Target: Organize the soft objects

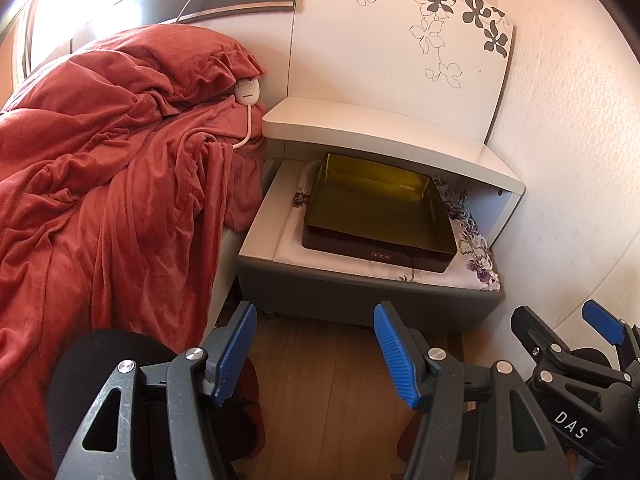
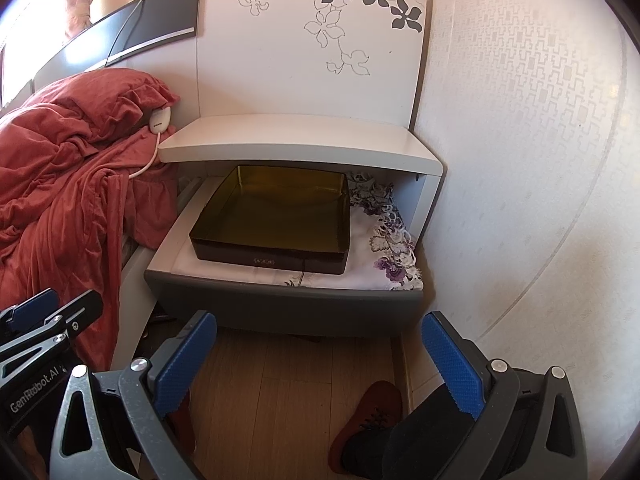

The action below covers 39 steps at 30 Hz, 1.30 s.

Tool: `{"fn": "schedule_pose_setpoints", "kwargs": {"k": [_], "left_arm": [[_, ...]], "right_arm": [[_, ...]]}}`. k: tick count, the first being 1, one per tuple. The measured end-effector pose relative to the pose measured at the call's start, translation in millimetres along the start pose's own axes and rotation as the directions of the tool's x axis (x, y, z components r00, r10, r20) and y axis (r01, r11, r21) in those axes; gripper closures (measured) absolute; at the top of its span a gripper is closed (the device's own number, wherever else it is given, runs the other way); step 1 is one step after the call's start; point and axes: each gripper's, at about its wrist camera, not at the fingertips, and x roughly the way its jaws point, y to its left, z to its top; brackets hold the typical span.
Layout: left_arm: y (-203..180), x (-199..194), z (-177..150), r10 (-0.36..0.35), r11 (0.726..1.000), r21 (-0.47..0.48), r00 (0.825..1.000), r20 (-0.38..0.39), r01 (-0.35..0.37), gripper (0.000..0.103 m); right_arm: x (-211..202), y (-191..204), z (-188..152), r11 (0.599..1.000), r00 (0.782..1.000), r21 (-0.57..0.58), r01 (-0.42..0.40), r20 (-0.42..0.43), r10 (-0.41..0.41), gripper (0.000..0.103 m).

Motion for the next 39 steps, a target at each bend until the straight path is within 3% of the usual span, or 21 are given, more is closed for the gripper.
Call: {"fn": "schedule_pose_setpoints", "kwargs": {"k": [5, 8, 13, 15, 18, 22, 26, 29, 34, 39], "left_arm": [[4.1, 10.8, -0.5, -0.043, 0.999, -0.022, 0.999, -0.018, 0.043, 0.041], [10.0, 29.2, 0.5, -0.107, 0.994, -0.04, 0.991, -0.081, 0.104, 0.04], [13.4, 68.5, 7.4, -0.11, 0.994, -0.028, 0.98, -0.164, 0.107, 0.04], [16.4, 92.5, 10.0, -0.122, 0.991, -0.075, 0.966, -0.226, 0.107, 0.04], [22.5, 124.8, 11.2, -0.163, 0.979, -0.167, 0.939, -0.301, 0.116, 0.04], [30.4, 166.9, 13.3, -0.155, 0.97, -0.231, 0.918, -0.365, 0.072, 0.04], [32.5, 208.1, 18.4, -0.15, 0.96, -0.279, 0.898, -0.414, 0.031, 0.04], [34.3, 236.7, 22.7, -0.172, 0.94, -0.342, 0.881, -0.441, 0.012, 0.04], [44.6, 260.7, 19.8, -0.167, 0.911, -0.411, 0.878, -0.449, -0.036, 0.039], [46.8, 275.6, 23.2, -0.177, 0.89, -0.453, 0.882, -0.436, -0.045, 0.039]], "right_arm": [[15.5, -0.7, -3.4, 0.998, 0.998, -0.039, -0.042, -0.04, 0.04, 0.0], [34.5, -1.1, -6.5, 0.994, 0.992, -0.066, -0.091, -0.094, 0.085, 0.0], [79.7, 4.6, -10.4, 0.967, 0.959, -0.152, -0.206, -0.229, 0.168, 0.0], [97.4, 13.3, -12.6, 0.945, 0.943, -0.219, -0.243, -0.284, 0.176, 0.0], [123.3, 33.6, -18.4, 0.88, 0.931, -0.388, -0.273, -0.335, 0.141, 0.0], [164.2, 56.9, -30.4, 0.77, 0.927, -0.575, -0.275, -0.371, 0.053, 0.0], [205.8, 71.6, -45.4, 0.665, 0.934, -0.708, -0.239, -0.356, -0.044, 0.0], [234.5, 74.7, -51.7, 0.607, 0.938, -0.769, -0.201, -0.33, -0.108, 0.0], [270.5, 70.7, -53.1, 0.592, 0.932, -0.787, -0.174, -0.327, -0.16, 0.0], [284.0, 70.2, -54.0, 0.607, 0.923, -0.772, -0.189, -0.351, -0.16, 0.0]]}}
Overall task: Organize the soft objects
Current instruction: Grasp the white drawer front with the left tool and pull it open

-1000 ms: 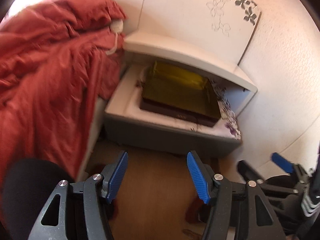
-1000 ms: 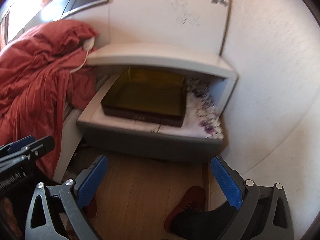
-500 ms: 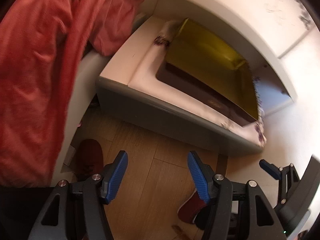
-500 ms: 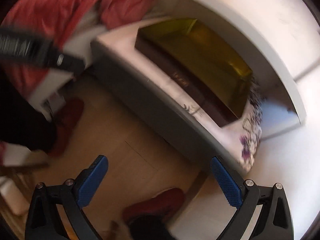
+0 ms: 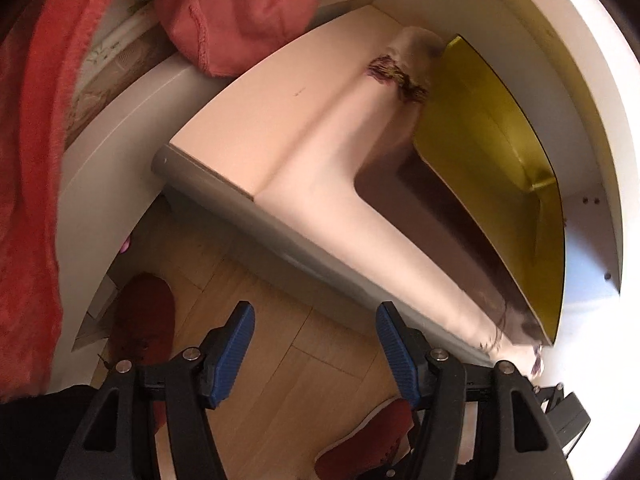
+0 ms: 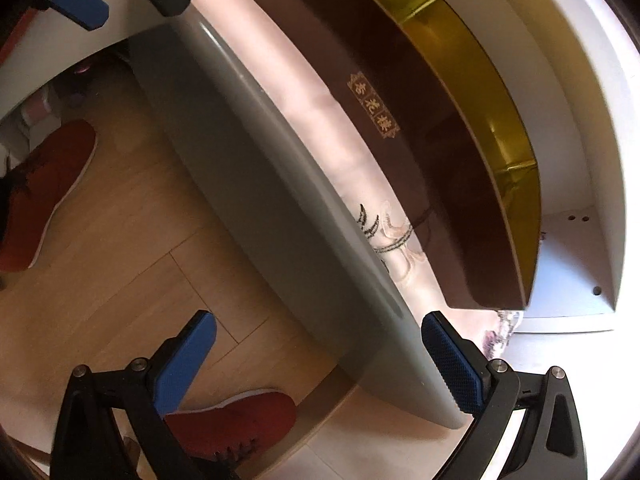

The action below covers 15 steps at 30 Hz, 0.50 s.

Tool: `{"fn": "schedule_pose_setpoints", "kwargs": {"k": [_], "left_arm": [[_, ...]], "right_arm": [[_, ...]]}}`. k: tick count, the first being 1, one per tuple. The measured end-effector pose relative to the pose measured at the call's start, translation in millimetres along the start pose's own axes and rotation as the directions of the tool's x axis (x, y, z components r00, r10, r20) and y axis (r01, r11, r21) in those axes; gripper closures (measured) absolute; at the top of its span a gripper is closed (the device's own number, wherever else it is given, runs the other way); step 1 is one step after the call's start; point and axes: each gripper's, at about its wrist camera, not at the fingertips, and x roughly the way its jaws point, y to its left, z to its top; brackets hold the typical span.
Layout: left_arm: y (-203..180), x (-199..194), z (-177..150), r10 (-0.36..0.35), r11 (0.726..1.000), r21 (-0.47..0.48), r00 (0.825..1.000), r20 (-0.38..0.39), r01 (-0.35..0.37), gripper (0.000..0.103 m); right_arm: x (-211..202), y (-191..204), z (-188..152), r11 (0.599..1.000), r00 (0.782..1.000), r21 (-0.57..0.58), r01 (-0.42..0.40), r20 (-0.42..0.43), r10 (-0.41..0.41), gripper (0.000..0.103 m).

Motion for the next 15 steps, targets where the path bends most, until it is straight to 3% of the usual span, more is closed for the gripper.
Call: {"fn": "schedule_pose_setpoints", "kwargs": {"k": [4, 7, 12, 15], "left_arm": [[5.0, 3.4, 3.6, 0.019, 0.999, -0.027, 1.0, 0.001, -0.019, 0.039], [6.7, 3.4, 5.7, 0.011, 0.999, -0.049, 1.0, 0.002, -0.011, 0.032], [3.4, -1.3, 9.7, 0.0, 0.999, -0.043, 1.0, 0.009, 0.001, 0.029], [11.6, 3.4, 9.0, -0.026, 0.997, -0.079, 1.0, -0.008, 0.025, 0.02]], "right_arm": [[4.2, 4.9, -0.2, 0.999, 1.0, -0.039, 0.003, -0.006, -0.003, 0.0], [6.2, 6.5, 1.0, 0.997, 1.0, -0.068, 0.021, -0.007, -0.022, 0.0], [7.6, 15.8, 0.7, 0.988, 0.998, -0.144, 0.054, -0.01, -0.056, 0.0], [6.6, 17.2, 1.2, 0.987, 0.999, -0.156, 0.045, -0.013, -0.048, 0.0]]}}
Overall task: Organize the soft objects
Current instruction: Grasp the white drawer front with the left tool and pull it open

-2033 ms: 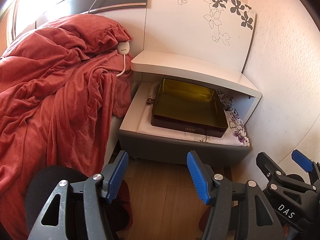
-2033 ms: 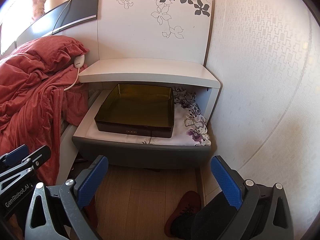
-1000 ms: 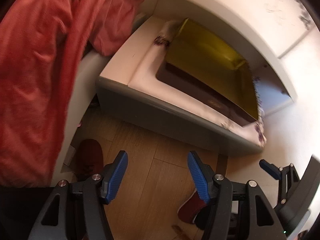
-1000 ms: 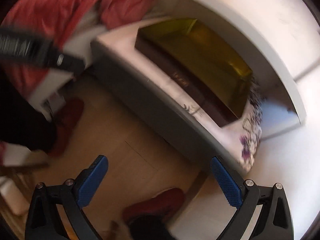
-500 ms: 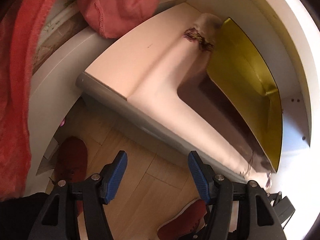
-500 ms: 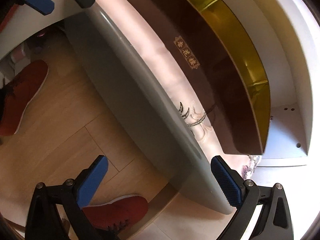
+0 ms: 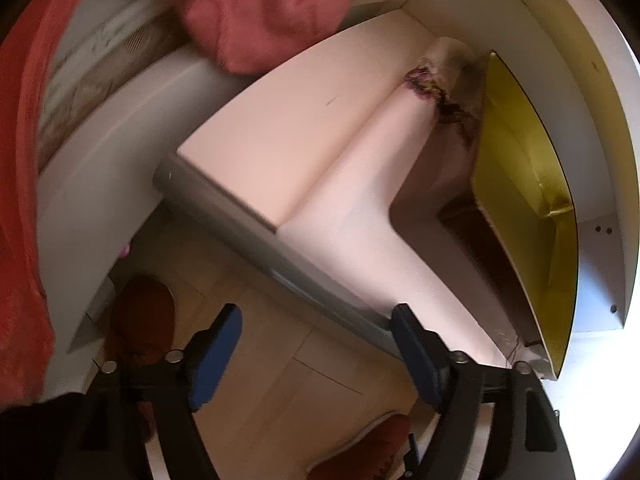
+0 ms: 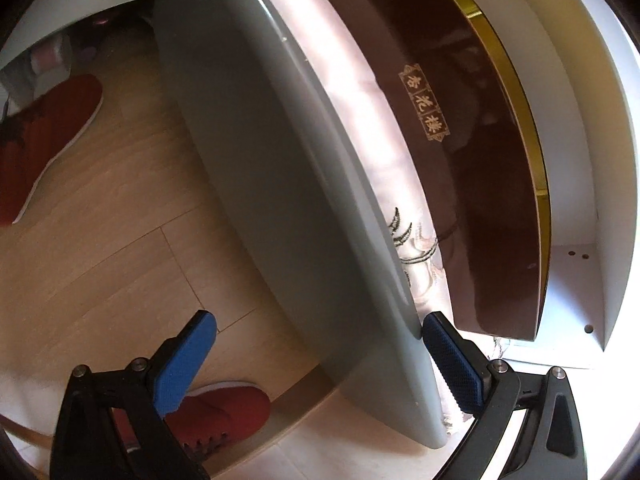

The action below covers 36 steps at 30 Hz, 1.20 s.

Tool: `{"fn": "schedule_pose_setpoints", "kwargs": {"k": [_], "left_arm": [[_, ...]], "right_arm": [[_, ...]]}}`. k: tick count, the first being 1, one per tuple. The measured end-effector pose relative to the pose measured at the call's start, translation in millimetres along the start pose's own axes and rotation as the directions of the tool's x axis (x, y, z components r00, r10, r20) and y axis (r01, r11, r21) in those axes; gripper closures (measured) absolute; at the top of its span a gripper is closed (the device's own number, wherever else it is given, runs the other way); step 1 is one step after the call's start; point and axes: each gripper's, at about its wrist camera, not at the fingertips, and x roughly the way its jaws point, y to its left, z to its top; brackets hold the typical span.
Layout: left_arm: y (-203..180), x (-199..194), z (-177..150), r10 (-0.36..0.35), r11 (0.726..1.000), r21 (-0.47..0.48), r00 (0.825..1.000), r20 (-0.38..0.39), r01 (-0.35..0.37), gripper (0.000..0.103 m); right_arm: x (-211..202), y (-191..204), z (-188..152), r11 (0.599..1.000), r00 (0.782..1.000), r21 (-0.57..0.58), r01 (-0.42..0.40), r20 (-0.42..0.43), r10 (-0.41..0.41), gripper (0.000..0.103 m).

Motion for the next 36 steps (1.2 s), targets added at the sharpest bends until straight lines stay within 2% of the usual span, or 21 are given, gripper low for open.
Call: {"fn": "schedule_pose_setpoints", "kwargs": {"k": [2, 5, 6, 7, 8, 9, 10, 11, 12, 13, 16, 17, 19, 21, 23, 25, 31, 36], "left_arm": [[3.3, 0.6, -0.8, -0.013, 1.0, -0.021, 1.0, -0.004, 0.013, 0.017], [2.6, -5.8, -6.9, 0.011, 1.0, -0.007, 1.0, 0.005, -0.011, 0.017], [2.1, -7.3, -7.7, 0.021, 1.0, -0.006, 1.0, 0.005, -0.021, 0.017], [1.4, -8.8, -8.7, 0.03, 1.0, -0.006, 1.0, 0.003, -0.03, 0.017], [1.4, -9.7, -8.9, 0.036, 0.999, -0.004, 0.999, 0.002, -0.036, 0.018], [0.6, -11.4, -8.6, 0.038, 0.999, -0.003, 0.999, 0.001, -0.038, 0.018], [-3.4, -9.9, -12.1, 0.045, 0.999, -0.009, 0.999, 0.007, -0.044, 0.019], [-3.4, -9.4, -10.1, 0.042, 0.999, -0.015, 0.999, 0.018, -0.042, 0.019], [-3.1, -8.0, -8.9, 0.043, 0.999, -0.012, 0.999, 0.016, -0.043, 0.019], [-2.2, -7.9, -8.8, 0.039, 0.999, -0.014, 0.999, 0.014, -0.039, 0.019], [-2.4, -10.2, -6.5, 0.054, 0.998, 0.006, 0.998, 0.029, -0.054, 0.019], [-4.4, -4.5, -1.0, 0.052, 0.999, 0.005, 0.998, 0.028, -0.052, 0.019], [3.7, -4.5, -1.1, 0.049, 0.999, 0.004, 0.998, 0.024, -0.049, 0.017], [4.1, -5.5, -0.2, 0.049, 0.999, 0.007, 0.998, 0.024, -0.05, 0.017], [-2.9, -1.6, 0.4, 0.06, 0.998, 0.02, 0.998, 0.03, -0.061, 0.016], [-5.2, -1.7, -1.2, 0.067, 0.997, 0.028, 0.997, 0.036, -0.068, 0.015], [-3.8, 1.8, -1.9, 0.067, 0.997, 0.025, 0.997, 0.037, -0.068, 0.014], [-9.9, 4.8, -4.2, 0.083, 0.995, 0.046, 0.995, 0.046, -0.086, 0.013]], "right_arm": [[-2.3, 0.8, 0.3, 1.0, 1.0, -0.016, -0.008, -0.005, 0.008, 0.0], [-6.5, 5.0, 1.9, 0.998, 1.0, -0.057, -0.019, 0.001, 0.019, 0.0], [-13.0, 7.7, 3.3, 0.994, 0.997, -0.087, -0.07, 0.027, 0.072, 0.0], [-20.9, 12.3, 3.2, 0.96, 0.966, -0.112, -0.256, 0.016, 0.26, 0.0], [-21.7, 29.8, 3.6, 0.868, 0.878, -0.139, -0.477, -0.034, 0.477, 0.0], [-16.4, 47.3, 5.5, 0.844, 0.865, -0.191, -0.502, -0.098, 0.492, 0.0], [-8.9, 59.3, 8.6, 0.87, 0.892, -0.207, -0.447, -0.174, 0.417, 0.0], [-10.5, 55.9, 13.7, 0.875, 0.887, -0.164, -0.456, -0.156, 0.434, 0.0], [-14.7, 50.4, 17.2, 0.855, 0.865, -0.137, -0.5, -0.133, 0.484, 0.0], [-18.0, 44.9, 19.8, 0.849, 0.858, -0.127, -0.513, -0.115, 0.501, 0.0], [-15.4, 28.1, 23.6, 0.904, 0.91, -0.1, -0.415, -0.065, 0.41, 0.0], [-18.1, 22.5, 24.9, 0.926, 0.933, -0.112, -0.36, -0.042, 0.357, 0.0], [-24.9, 8.6, 29.9, 0.955, 0.961, -0.108, -0.275, 0.009, 0.278, 0.0], [-30.8, -1.3, 26.9, 0.965, 0.967, -0.095, -0.246, 0.047, 0.251, 0.0], [-28.0, -11.2, 25.5, 0.979, 0.979, -0.09, -0.184, 0.075, 0.191, 0.0], [-18.3, -22.4, 28.6, 0.989, 0.987, -0.065, -0.135, 0.073, 0.14, 0.0], [-7.9, -45.2, 32.5, 0.989, 0.987, -0.02, -0.15, 0.048, 0.15, 0.0], [-1.0, -35.5, 32.7, 0.986, 0.986, -0.034, -0.161, 0.027, 0.162, 0.0]]}}
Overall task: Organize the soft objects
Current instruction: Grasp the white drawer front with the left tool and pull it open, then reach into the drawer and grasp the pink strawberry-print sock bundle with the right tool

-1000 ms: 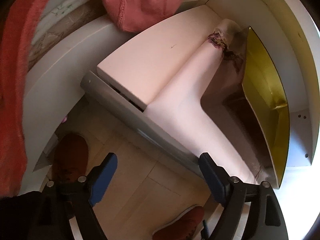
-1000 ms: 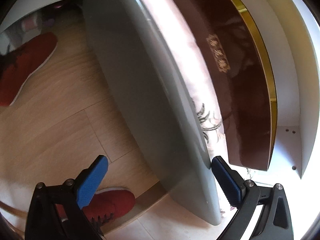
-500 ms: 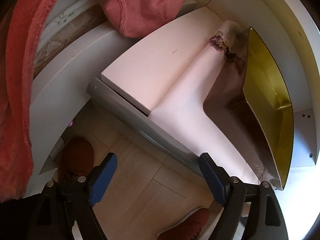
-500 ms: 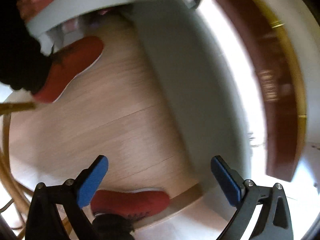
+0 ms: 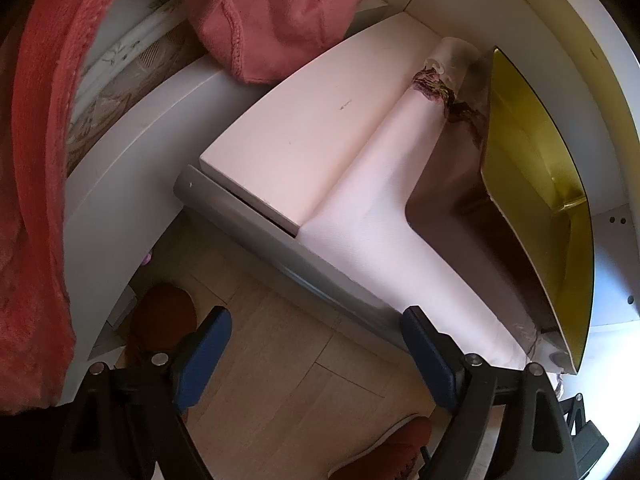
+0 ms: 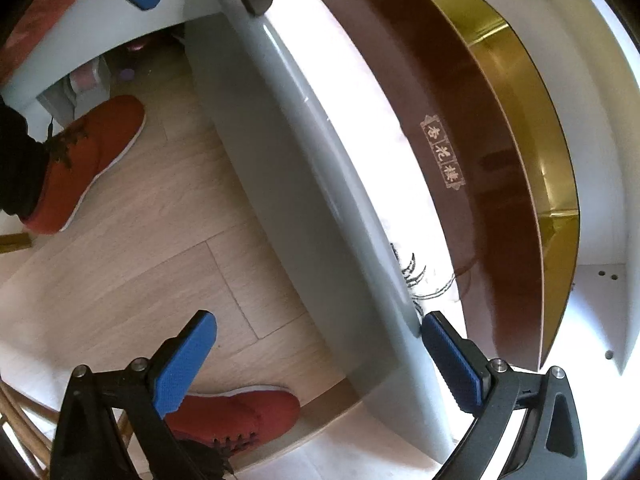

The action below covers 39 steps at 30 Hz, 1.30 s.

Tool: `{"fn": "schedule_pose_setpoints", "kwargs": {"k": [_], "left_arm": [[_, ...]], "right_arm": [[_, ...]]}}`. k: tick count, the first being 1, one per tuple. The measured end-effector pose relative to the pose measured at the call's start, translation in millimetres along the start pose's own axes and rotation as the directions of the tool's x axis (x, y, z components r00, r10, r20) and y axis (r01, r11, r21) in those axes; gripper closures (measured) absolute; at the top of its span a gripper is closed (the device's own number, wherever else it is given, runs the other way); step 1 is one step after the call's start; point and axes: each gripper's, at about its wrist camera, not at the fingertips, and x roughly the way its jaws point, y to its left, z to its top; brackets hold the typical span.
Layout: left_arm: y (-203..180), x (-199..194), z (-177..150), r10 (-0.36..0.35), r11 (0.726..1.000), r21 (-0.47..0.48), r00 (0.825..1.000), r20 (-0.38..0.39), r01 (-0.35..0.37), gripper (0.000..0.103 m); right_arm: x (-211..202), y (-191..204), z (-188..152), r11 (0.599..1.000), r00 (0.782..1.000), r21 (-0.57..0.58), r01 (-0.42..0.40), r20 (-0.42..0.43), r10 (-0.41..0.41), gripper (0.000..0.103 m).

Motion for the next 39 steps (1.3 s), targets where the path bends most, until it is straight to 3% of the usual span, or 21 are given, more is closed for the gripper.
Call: {"fn": "schedule_pose_setpoints", "kwargs": {"k": [8, 18, 26, 33, 38, 39], "left_arm": [[-10.9, -2.1, -2.0, 0.022, 0.999, 0.033, 1.0, -0.01, -0.022, 0.011], [-10.5, -12.8, -19.7, 0.095, 0.992, 0.092, 0.993, -0.071, -0.088, 0.01], [2.5, -27.9, -54.8, 0.159, 0.984, 0.107, 0.979, -0.128, -0.145, 0.012], [5.4, -55.4, -70.6, 0.162, 0.98, 0.134, 0.983, -0.081, -0.151, 0.013], [-7.1, -75.7, -58.0, 0.14, 0.977, 0.166, 0.989, -0.04, -0.131, 0.013], [-7.6, -77.1, -56.2, 0.134, 0.977, 0.172, 0.99, -0.037, -0.126, 0.013]], "right_arm": [[12.4, 19.0, -2.8, 0.988, 0.995, -0.131, 0.086, -0.033, -0.091, 0.0], [-11.0, 22.3, -6.8, 0.987, 0.997, -0.16, 0.006, -0.077, -0.019, 0.0], [-25.0, 45.7, -6.2, 0.988, 0.982, -0.108, -0.106, -0.169, 0.087, 0.0], [-34.1, 68.5, -11.5, 0.985, 0.969, -0.092, -0.144, -0.214, 0.122, 0.0], [-24.3, 78.2, -11.1, 0.979, 0.959, -0.096, -0.18, -0.24, 0.153, 0.0], [-30.4, 65.6, -5.9, 0.978, 0.956, -0.091, -0.19, -0.244, 0.163, 0.0]]}}
